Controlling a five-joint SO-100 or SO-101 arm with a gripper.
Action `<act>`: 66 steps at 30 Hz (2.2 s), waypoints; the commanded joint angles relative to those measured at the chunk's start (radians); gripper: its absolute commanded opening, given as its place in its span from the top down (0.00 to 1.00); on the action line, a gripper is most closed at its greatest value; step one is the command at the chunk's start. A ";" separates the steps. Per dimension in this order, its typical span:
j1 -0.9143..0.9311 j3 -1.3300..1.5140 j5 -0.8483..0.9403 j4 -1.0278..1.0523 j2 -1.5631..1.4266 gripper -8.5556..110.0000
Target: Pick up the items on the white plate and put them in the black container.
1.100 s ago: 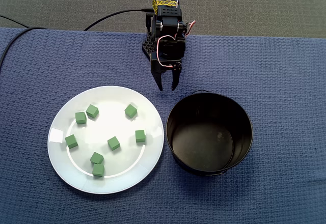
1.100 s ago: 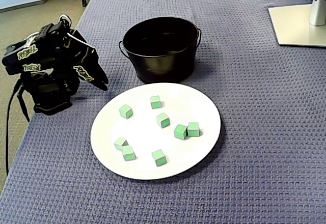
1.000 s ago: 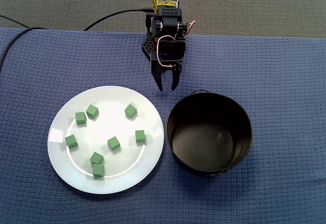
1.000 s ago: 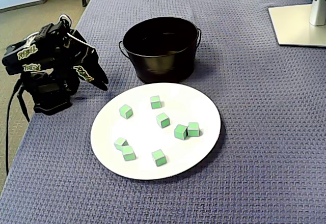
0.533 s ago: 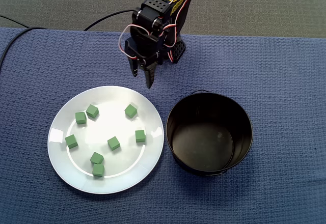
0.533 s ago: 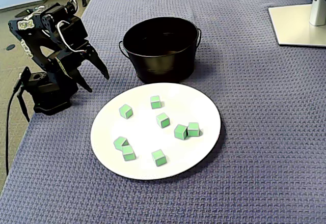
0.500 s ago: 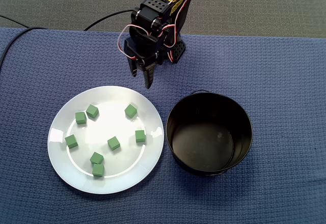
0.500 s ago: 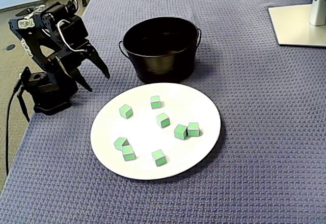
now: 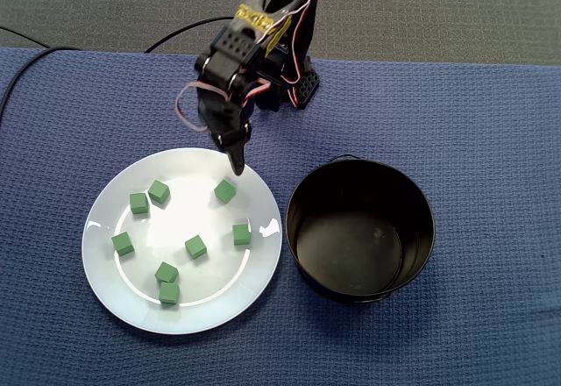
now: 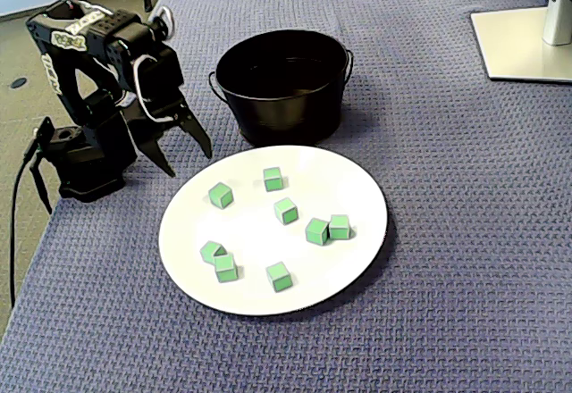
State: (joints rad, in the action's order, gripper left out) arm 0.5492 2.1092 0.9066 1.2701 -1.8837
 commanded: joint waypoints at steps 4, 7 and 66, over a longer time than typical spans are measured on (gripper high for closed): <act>-0.017 -0.078 0.044 -0.095 0.143 0.75; -0.006 -0.104 0.091 -0.129 0.190 0.75; -0.627 -0.141 -0.420 -0.512 -0.635 0.93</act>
State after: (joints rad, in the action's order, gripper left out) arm 0.1350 2.0110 0.4832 0.7777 -2.5096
